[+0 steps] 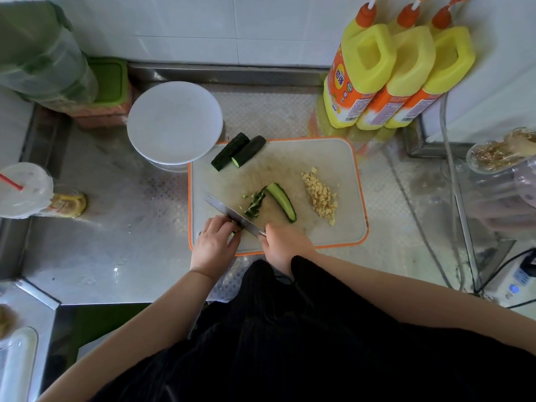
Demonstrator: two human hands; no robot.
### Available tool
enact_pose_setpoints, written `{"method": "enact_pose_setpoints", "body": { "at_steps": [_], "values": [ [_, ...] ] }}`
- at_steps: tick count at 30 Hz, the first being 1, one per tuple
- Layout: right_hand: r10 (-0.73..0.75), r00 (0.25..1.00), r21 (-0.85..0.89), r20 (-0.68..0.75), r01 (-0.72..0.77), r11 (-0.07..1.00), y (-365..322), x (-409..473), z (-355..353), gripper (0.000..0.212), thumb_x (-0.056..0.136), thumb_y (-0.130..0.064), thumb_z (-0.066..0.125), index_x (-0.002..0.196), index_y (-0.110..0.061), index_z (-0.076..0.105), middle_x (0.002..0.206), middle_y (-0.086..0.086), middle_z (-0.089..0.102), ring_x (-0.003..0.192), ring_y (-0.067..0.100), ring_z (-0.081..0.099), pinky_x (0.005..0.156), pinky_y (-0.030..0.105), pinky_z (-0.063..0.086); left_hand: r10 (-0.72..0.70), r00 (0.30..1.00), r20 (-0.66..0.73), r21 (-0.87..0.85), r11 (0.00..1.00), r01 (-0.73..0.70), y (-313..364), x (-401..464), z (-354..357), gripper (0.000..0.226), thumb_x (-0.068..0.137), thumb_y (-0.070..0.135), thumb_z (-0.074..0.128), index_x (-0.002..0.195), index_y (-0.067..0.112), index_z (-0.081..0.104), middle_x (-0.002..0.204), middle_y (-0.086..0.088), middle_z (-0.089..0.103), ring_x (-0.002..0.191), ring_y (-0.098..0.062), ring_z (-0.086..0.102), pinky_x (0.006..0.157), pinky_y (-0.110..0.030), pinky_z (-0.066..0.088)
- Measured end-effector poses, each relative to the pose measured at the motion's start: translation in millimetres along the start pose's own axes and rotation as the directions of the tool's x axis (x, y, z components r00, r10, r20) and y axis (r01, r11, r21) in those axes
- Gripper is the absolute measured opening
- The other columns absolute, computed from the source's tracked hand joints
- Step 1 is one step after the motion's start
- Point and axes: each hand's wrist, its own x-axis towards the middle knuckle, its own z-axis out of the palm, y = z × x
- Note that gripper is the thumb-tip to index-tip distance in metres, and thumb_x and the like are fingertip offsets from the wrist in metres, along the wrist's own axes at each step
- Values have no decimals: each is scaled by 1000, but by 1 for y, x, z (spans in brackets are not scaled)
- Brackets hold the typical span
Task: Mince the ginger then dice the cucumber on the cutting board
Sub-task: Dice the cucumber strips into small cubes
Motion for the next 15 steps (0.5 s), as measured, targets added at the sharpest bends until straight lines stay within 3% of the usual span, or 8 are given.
{"method": "enact_pose_setpoints", "body": {
  "at_steps": [6,10,15],
  "values": [
    [31,1000,-27,7,-31,999,-4,5,10,17,100,-23,42,104,-9,50,94,9,63,86,29,63,63,31,39,-15,1000,-6,-30,999,15,-1,0,2,28,86,30,52,85,7,68,91,-5,62,86,-25,54,67,-40,54],
    [35,999,-31,20,-34,999,-3,13,14,15,100,-23,42,100,-10,50,78,5,54,83,29,63,60,29,35,-9,1000,-3,-31,999,9,-2,2,3,27,87,30,54,85,8,69,92,-4,62,85,-25,57,67,-39,53],
    [96,993,121,65,-104,987,1,19,8,29,101,-33,40,106,-7,52,92,10,59,88,31,59,65,32,39,20,1000,-16,-1,1000,-20,-3,-1,3,26,88,29,54,87,8,69,93,-4,62,85,-27,58,66,-40,54]
  ]
}}
